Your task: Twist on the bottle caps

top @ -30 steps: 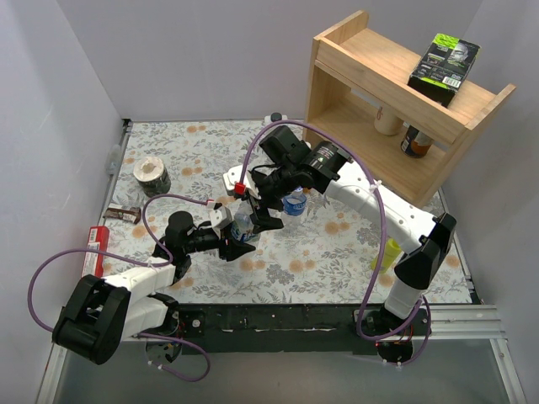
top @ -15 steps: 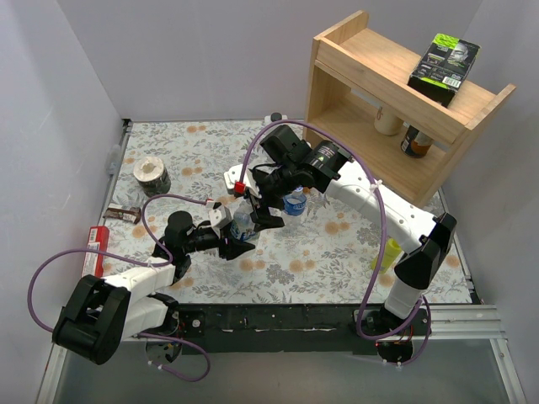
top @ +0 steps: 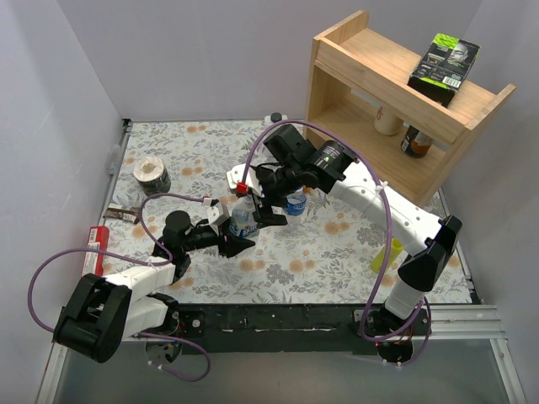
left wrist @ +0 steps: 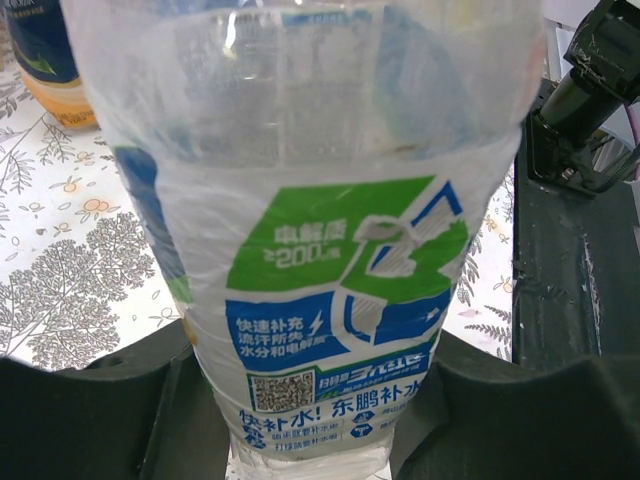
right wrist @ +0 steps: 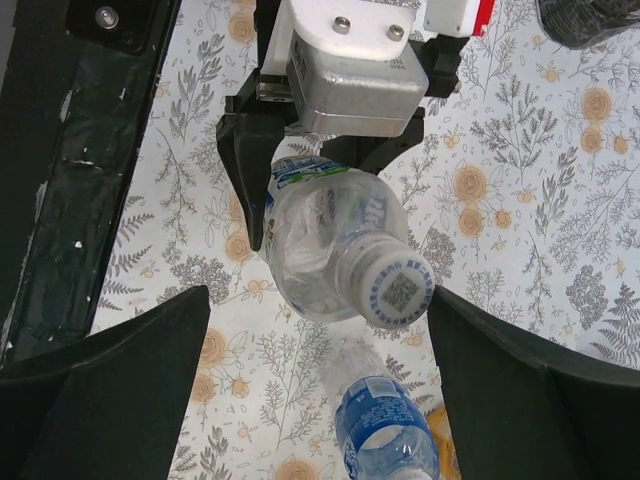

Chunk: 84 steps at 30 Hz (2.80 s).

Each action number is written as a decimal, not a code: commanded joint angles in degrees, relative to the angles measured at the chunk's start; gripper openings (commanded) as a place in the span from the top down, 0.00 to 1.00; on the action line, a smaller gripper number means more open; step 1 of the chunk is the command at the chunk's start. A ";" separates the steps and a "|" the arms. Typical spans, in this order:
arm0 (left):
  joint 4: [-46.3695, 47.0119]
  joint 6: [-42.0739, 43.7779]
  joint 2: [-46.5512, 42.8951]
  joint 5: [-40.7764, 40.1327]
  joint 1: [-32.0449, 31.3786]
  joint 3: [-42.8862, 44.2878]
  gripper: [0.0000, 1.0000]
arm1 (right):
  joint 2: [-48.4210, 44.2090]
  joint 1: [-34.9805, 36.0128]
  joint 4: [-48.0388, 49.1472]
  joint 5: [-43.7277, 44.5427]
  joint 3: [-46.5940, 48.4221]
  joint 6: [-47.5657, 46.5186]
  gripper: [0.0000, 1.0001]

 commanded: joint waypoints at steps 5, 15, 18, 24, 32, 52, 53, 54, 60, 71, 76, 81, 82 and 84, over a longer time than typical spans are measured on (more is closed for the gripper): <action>2.10 -2.49 -0.33 -3.78 1.61 0.67 1.00 | -4.39 0.29 -10.33 -0.32 -0.15 0.69 0.10; -4.22 3.66 -0.68 1.84 1.61 2.69 1.00 | 0.08 -2.61 -4.90 0.37 8.46 2.44 0.18; -6.95 6.03 -0.68 2.81 1.61 3.31 1.00 | 0.88 -2.61 1.08 0.38 9.70 4.19 0.11; -7.39 6.39 -0.77 3.34 1.61 4.28 1.00 | 0.70 -1.64 5.05 -6.20 5.66 3.59 0.05; -7.48 6.83 -1.03 3.78 1.61 5.77 1.00 | 2.19 -0.94 2.94 -7.62 3.90 2.18 0.05; 0.96 -5.39 -0.06 -3.25 2.58 2.78 1.00 | -2.29 -0.94 -2.33 -0.94 -1.81 2.44 0.07; 0.96 -5.39 0.02 -3.43 2.75 2.78 1.00 | -2.72 -0.94 -2.51 -0.59 -1.90 2.79 0.07; 0.96 -5.48 0.03 -3.69 2.84 2.78 1.00 | -2.90 -0.94 -2.60 -0.15 -2.08 2.88 0.07; 1.31 -6.71 0.64 -5.10 3.28 2.69 1.00 | -4.75 -0.85 -7.16 -0.58 -2.17 2.01 0.13; -15.63 12.25 0.29 2.72 3.20 6.64 1.00 | -0.01 -7.52 -8.31 -1.99 10.10 1.05 0.19; -27.05 27.11 0.99 5.44 3.28 10.33 1.00 | 2.02 -6.92 -9.63 -5.25 11.28 -6.77 0.20; -31.03 31.79 1.43 5.71 3.28 13.41 1.00 | 2.02 -4.72 -12.35 -5.60 9.17 -16.00 0.20; -31.21 32.49 1.43 5.71 3.28 13.68 1.00 | 2.19 -4.54 -12.62 -5.51 8.99 -16.62 0.21; -31.65 32.93 1.61 5.71 3.28 14.12 1.00 | 2.54 -4.10 -12.97 -5.68 9.26 -17.50 0.22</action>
